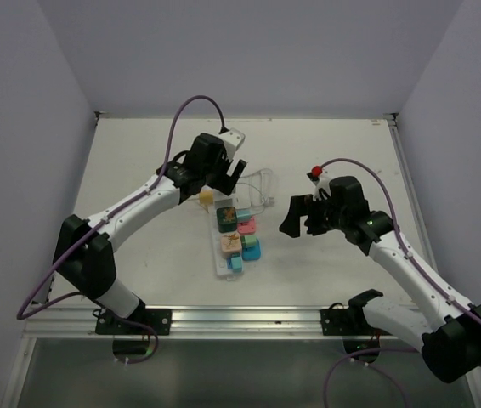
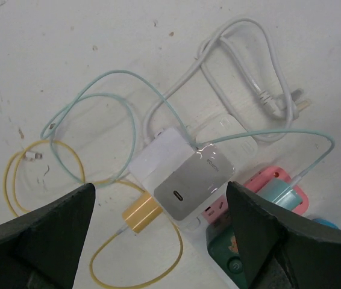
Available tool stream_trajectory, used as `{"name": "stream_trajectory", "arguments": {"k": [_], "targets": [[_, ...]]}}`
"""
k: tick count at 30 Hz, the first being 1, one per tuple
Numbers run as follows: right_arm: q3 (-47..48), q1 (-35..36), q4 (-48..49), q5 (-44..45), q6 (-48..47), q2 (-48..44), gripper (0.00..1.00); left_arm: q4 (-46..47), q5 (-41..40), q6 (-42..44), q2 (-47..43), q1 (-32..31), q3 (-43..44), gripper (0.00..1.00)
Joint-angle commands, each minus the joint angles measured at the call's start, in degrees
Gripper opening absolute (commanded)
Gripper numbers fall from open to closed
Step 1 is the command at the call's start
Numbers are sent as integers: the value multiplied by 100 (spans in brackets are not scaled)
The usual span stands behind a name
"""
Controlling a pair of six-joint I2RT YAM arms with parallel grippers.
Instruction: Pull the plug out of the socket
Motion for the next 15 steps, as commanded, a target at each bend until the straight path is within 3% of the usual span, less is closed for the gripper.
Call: {"name": "stream_trajectory", "arguments": {"k": [1, 8, 15], "targets": [[398, 38, -153, -210, -143, 139, 99, 383, 939, 817, 421, 160, 337, 93], [776, 239, -188, -290, -46, 482, 99, -65, 1459, 1214, 967, 213, 690, 89], [1206, 591, -319, -62, -318, 921, 99, -5, 1363, 609, 977, 231, 726, 84]]}}
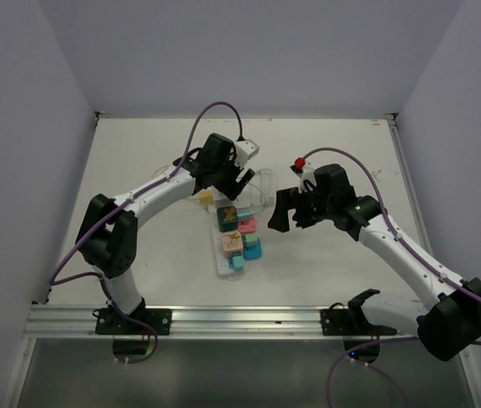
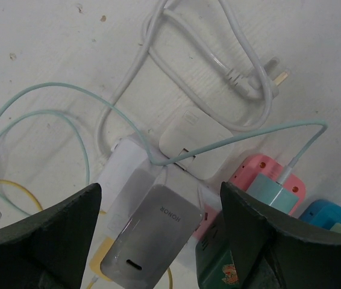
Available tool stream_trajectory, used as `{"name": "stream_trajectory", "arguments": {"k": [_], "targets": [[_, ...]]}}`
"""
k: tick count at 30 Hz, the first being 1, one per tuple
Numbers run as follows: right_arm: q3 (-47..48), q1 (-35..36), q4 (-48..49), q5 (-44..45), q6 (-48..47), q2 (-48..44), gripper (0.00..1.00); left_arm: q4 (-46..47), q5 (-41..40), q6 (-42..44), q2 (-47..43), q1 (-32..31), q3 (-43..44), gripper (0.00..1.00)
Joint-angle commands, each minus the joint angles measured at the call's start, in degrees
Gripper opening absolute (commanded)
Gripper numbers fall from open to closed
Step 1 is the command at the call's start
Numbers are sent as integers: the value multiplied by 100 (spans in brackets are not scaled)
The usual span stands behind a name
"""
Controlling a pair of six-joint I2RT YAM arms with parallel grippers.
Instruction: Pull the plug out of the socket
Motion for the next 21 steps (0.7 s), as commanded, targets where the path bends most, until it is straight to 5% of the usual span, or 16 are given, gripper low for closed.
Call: {"name": "stream_trajectory", "arguments": {"k": [1, 11, 21], "targets": [[472, 231, -119, 142, -242, 254, 99, 281, 21, -393, -269, 69, 77, 85], [1044, 925, 742, 1178, 371, 1221, 99, 793, -244, -615, -1342, 174, -469, 86], [781, 952, 1138, 1663, 795, 1117, 98, 345, 170, 202, -649, 174, -83, 83]]}}
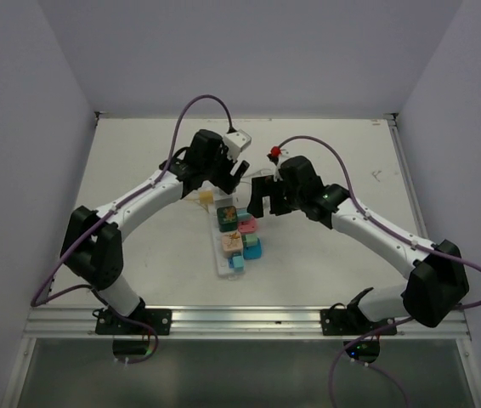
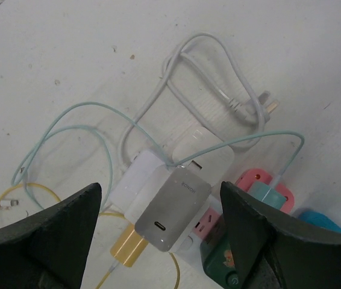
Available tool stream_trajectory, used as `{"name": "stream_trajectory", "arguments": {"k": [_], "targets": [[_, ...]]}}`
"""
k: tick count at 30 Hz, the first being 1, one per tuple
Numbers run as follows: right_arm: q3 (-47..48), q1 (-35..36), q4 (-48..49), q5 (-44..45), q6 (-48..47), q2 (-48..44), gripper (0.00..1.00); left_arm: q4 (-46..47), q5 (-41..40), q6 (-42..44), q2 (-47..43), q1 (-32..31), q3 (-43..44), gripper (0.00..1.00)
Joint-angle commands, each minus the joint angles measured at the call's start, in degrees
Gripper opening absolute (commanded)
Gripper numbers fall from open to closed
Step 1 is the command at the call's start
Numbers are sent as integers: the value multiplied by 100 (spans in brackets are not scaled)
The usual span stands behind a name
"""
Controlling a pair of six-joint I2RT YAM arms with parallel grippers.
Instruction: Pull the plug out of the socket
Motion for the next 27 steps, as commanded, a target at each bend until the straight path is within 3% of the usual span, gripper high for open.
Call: {"name": "stream_trajectory", "arguments": {"k": [1, 8, 16, 19, 27], "targets": [[-58, 6, 334, 253, 122, -343, 98, -160, 80, 517, 243, 37, 315, 83], [-331, 6, 237, 16, 43, -493, 97, -345, 168, 729, 402, 37, 386, 69], [-367, 6, 237, 60, -177, -572, 97, -213, -253, 317, 191, 28, -80, 52], [-314, 6, 202, -132, -352, -511, 97, -248, -770, 62, 138, 28, -72, 37], [-375, 67, 281, -362, -537, -405, 97, -1600, -1274, -1344, 437, 19, 754, 31]]}}
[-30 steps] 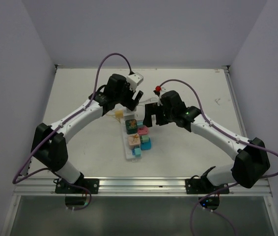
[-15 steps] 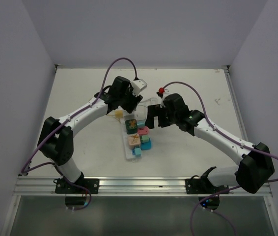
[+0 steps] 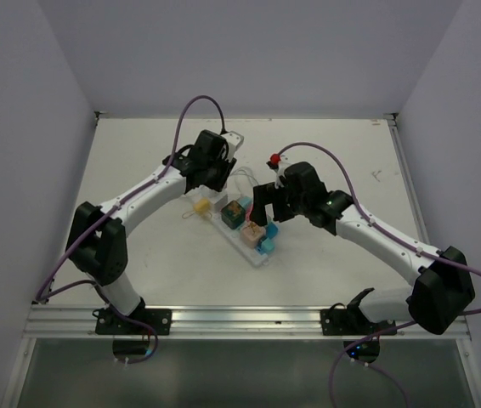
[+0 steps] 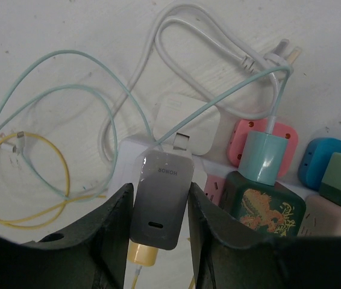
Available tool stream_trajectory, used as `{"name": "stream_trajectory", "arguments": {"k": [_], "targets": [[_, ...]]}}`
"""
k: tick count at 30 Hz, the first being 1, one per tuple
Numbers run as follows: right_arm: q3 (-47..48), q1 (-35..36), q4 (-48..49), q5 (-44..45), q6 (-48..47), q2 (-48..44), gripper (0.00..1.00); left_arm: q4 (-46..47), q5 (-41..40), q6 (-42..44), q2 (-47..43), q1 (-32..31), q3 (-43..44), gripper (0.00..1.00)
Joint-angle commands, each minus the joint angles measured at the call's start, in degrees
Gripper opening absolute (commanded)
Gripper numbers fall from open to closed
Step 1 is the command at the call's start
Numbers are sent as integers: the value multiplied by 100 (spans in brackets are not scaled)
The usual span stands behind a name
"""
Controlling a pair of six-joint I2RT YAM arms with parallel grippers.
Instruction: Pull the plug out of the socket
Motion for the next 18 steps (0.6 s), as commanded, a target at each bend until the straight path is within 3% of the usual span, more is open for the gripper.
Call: {"name": "stream_trajectory", "arguments": {"k": [1, 5, 13, 18], "targets": [[10, 98, 176, -159, -297, -34, 97, -710, -448, -892, 26, 28, 418, 31], [53, 195, 317, -159, -534, 150, 97, -921, -649, -1314, -281, -112, 234, 34], [325, 537, 905, 96, -1088, 775, 94, -1062, -1344, -1403, -361, -350, 137, 54], [352, 546, 1589, 140, -1466, 1047, 89, -1036, -1335, -1333, -203, -359, 321, 59]]}}
